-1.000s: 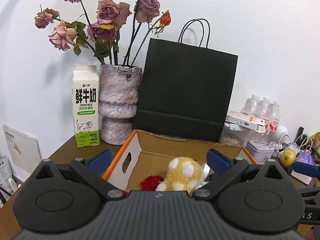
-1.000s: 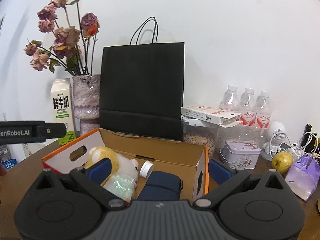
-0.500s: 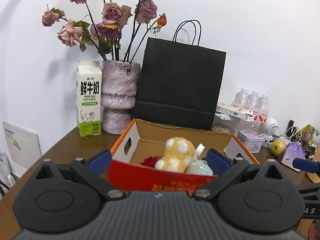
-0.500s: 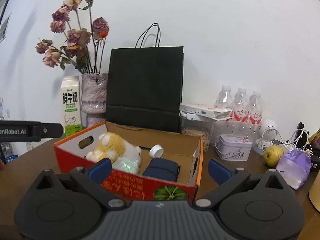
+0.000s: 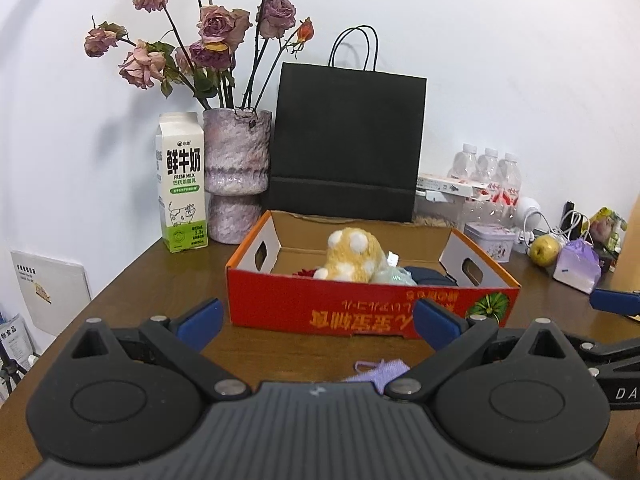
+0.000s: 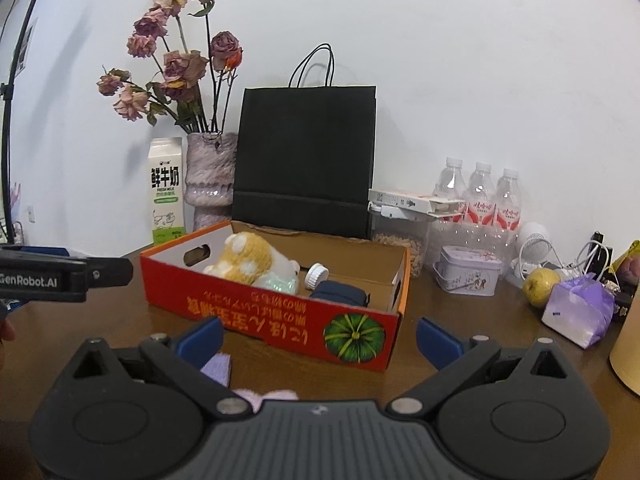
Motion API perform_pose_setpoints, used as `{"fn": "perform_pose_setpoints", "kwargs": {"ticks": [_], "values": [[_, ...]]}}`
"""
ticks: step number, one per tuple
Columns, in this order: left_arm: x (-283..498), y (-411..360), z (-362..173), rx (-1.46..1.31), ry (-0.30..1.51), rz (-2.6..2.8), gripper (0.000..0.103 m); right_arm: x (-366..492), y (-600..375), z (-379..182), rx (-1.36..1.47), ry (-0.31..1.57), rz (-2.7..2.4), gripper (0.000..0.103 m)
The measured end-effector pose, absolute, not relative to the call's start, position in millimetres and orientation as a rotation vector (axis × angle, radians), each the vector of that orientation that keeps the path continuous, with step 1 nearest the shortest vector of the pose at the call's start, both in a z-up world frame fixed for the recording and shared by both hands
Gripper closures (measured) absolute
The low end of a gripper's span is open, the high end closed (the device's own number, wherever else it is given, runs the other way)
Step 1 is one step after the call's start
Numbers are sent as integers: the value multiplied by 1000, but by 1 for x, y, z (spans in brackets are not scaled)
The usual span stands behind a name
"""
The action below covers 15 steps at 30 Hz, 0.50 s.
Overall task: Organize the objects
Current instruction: 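Lift both tools out of the red box and move back over the table, then lower the right tool onto the lilac scrunchie and close it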
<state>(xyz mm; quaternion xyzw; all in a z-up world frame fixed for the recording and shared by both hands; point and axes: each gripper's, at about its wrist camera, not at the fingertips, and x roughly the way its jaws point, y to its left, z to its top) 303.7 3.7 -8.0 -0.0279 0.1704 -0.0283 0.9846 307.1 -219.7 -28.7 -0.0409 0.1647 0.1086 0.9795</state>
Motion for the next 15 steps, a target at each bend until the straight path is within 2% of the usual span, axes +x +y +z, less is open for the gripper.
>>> {"fn": "perform_pose_setpoints", "kwargs": {"ticks": [15], "values": [[264, 12, -31, -45, 411, -85, 0, 260, -214, -61, -87, 410, 224, 0]]}}
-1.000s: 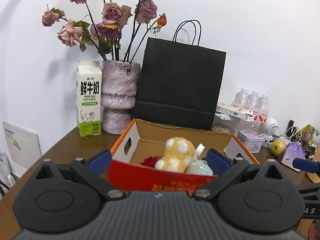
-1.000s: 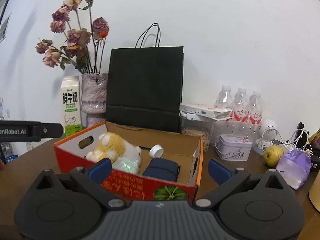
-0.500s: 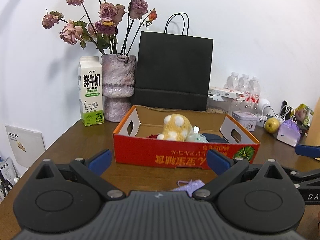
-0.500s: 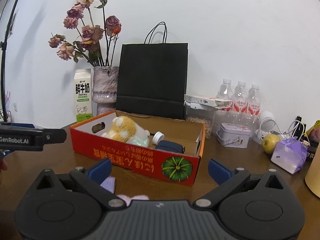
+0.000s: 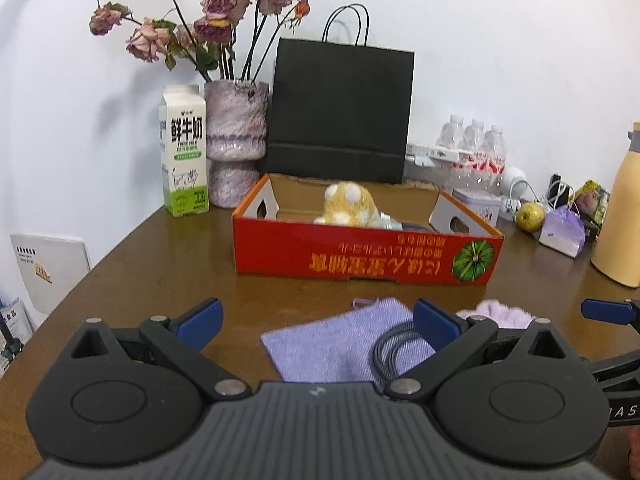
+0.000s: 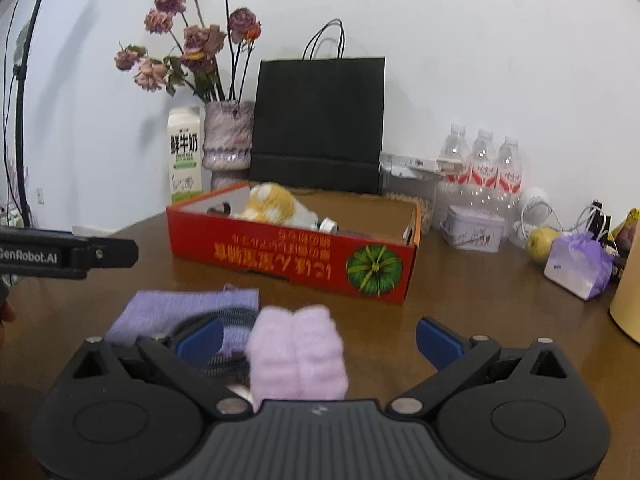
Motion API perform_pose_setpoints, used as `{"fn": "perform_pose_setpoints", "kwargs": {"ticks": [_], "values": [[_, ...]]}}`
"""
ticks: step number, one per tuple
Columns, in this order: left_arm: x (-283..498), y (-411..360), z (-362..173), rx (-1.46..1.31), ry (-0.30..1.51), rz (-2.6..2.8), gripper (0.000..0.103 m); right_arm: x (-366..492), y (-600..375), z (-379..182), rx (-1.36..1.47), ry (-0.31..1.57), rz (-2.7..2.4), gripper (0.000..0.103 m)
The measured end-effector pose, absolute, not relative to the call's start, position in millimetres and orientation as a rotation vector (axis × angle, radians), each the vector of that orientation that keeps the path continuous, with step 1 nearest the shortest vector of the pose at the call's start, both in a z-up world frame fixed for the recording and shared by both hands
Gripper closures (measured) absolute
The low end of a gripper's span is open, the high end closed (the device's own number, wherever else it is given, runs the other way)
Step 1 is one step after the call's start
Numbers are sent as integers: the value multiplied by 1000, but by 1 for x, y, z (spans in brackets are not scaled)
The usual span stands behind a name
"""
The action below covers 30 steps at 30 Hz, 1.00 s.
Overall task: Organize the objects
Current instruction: 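Lower the right tool onto the lilac scrunchie and close it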
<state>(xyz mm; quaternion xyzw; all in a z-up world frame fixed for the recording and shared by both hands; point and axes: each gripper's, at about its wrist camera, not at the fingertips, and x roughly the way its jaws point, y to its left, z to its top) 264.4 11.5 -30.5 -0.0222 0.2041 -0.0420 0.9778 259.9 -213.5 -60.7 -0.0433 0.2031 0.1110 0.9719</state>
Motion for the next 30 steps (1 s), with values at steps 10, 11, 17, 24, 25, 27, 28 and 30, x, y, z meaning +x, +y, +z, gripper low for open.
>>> {"fn": "perform_pose_setpoints", "kwargs": {"ticks": [10, 11, 17, 24, 25, 27, 28, 30], "values": [[248, 28, -42, -65, 456, -76, 0, 242, -213, -69, -81, 457, 239, 0], [247, 29, -43, -67, 459, -73, 0, 242, -213, -70, -82, 460, 234, 0], [242, 37, -42, -91, 455, -57, 0, 247, -211, -72, -80, 496, 202, 0], [241, 37, -41, -89, 458, -63, 0, 271, -211, -77, -24, 551, 181, 7], [242, 37, -41, -89, 462, -64, 0, 275, -210, -77, -23, 556, 182, 9], [242, 37, -42, -90, 465, -67, 0, 282, -207, -79, -21, 570, 190, 18], [242, 36, -42, -90, 466, -68, 0, 284, -205, -79, -21, 579, 197, 22], [242, 36, -43, -91, 467, -69, 0, 287, -203, -80, -21, 591, 210, 40]]}}
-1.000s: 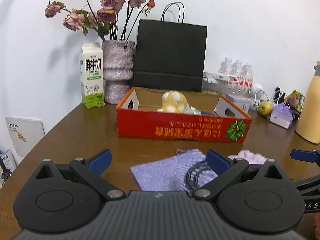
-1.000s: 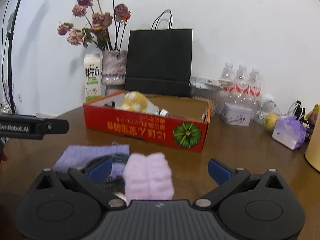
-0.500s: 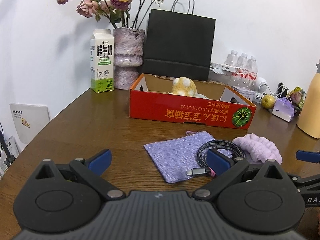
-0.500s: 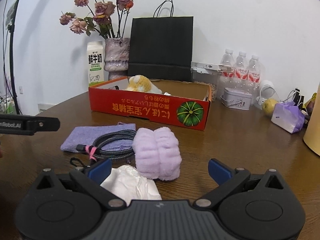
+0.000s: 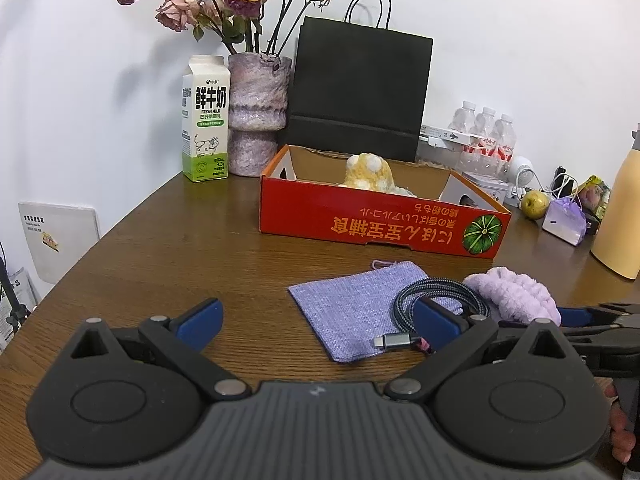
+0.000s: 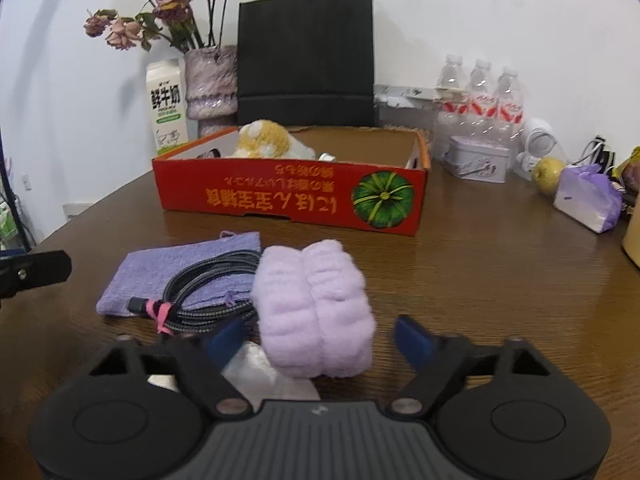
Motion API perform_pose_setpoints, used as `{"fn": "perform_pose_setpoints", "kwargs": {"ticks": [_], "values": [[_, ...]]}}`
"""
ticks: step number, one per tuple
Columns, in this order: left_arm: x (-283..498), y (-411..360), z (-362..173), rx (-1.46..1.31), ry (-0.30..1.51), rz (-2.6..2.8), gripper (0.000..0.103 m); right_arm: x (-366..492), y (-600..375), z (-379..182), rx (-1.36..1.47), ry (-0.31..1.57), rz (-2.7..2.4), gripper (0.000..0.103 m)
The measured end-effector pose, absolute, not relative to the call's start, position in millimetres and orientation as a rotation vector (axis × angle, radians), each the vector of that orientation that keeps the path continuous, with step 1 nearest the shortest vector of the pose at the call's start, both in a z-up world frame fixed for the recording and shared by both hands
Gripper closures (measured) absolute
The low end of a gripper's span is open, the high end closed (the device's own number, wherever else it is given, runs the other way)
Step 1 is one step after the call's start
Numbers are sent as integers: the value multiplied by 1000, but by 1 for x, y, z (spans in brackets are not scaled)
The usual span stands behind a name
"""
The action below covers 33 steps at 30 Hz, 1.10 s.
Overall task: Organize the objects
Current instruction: 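Lower the right tool onto the lilac scrunchie and close it, then lower the left tool onto the white tissue and close it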
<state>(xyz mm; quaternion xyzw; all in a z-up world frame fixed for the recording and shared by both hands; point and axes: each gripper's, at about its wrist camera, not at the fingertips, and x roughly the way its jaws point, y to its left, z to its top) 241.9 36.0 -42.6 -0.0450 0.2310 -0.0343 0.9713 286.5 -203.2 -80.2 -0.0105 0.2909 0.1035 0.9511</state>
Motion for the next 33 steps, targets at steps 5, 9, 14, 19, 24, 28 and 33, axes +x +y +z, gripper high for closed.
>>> {"fn": "perform_pose_setpoints", "kwargs": {"ticks": [5, 9, 14, 19, 24, 28, 33], "values": [[244, 36, -45, -94, 477, -67, 0, 284, -208, -79, 10, 575, 220, 57], [246, 38, -46, -105, 479, -67, 0, 277, -209, -75, 10, 524, 232, 60], [245, 38, -46, -111, 477, -46, 0, 265, -211, -69, -22, 451, 224, 62], [241, 31, -46, -109, 493, -54, 0, 255, -214, -64, -34, 400, 208, 63], [235, 15, -45, -96, 508, -76, 0, 248, -224, -59, -24, 360, 200, 63], [233, 0, -44, -89, 523, -87, 0, 241, -233, -56, -13, 337, 204, 63], [231, -21, -43, -74, 550, -111, 0, 233, -246, -54, -9, 313, 203, 63]]}}
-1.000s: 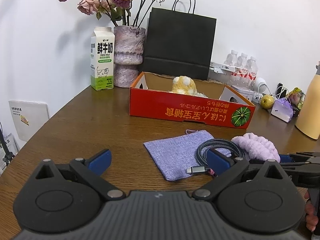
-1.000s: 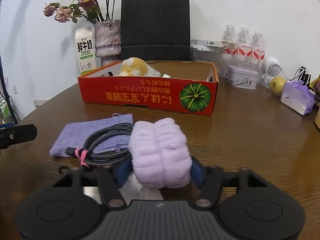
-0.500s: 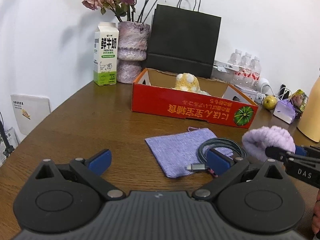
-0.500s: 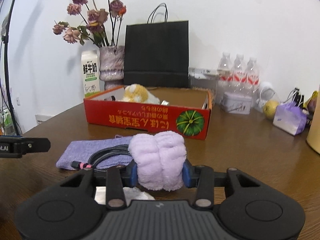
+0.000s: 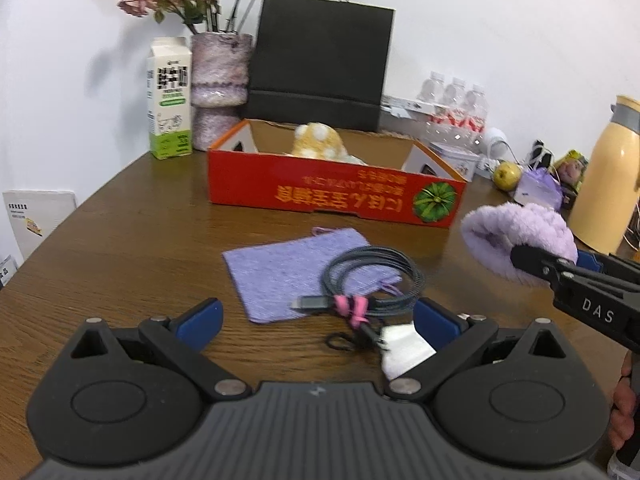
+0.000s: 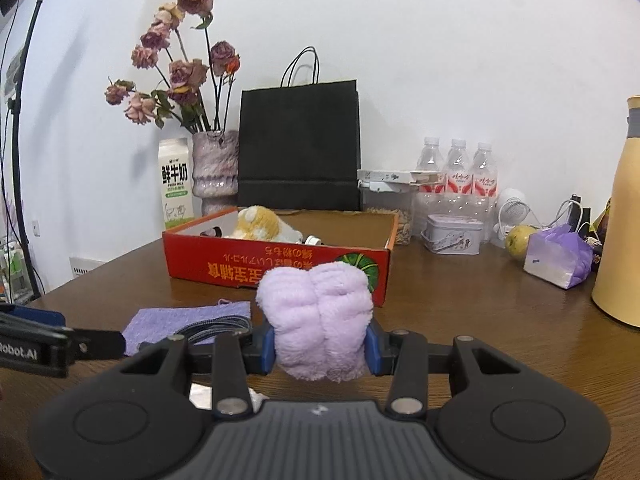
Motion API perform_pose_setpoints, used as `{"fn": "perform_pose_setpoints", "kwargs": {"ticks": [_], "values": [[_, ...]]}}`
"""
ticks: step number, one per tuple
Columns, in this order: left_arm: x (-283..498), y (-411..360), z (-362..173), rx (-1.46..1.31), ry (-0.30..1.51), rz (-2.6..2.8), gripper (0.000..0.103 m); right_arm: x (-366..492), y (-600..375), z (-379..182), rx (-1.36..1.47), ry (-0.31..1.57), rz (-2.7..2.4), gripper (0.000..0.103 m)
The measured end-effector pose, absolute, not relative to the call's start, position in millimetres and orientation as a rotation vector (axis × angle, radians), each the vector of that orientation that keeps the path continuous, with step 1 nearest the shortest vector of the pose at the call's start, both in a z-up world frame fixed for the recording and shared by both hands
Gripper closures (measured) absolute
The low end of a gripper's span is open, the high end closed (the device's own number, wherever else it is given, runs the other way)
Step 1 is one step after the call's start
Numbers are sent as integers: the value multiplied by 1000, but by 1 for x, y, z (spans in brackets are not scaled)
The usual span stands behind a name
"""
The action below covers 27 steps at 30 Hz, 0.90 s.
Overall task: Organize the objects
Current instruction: 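Lower the left tool onto the white tissue and close it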
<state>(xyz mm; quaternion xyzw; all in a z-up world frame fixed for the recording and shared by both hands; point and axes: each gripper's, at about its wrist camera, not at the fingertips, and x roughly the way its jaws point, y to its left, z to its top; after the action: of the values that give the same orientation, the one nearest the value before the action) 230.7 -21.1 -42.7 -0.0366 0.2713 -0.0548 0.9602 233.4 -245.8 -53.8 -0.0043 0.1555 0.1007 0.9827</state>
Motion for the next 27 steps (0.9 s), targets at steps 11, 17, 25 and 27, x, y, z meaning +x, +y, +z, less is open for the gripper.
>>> {"fn": "perform_pose_setpoints", "kwargs": {"ticks": [11, 17, 25, 27], "values": [[232, -67, -42, -32, 629, -122, 0, 220, -278, -54, -5, 294, 193, 63], [239, -91, -47, -27, 697, -132, 0, 211, -292, -52, -1, 265, 196, 63], [250, -123, -55, -26, 759, -95, 0, 204, -310, -51, 11, 250, 188, 63], [251, -131, -56, -8, 757, -64, 0, 203, -313, -51, 14, 247, 187, 63]]}}
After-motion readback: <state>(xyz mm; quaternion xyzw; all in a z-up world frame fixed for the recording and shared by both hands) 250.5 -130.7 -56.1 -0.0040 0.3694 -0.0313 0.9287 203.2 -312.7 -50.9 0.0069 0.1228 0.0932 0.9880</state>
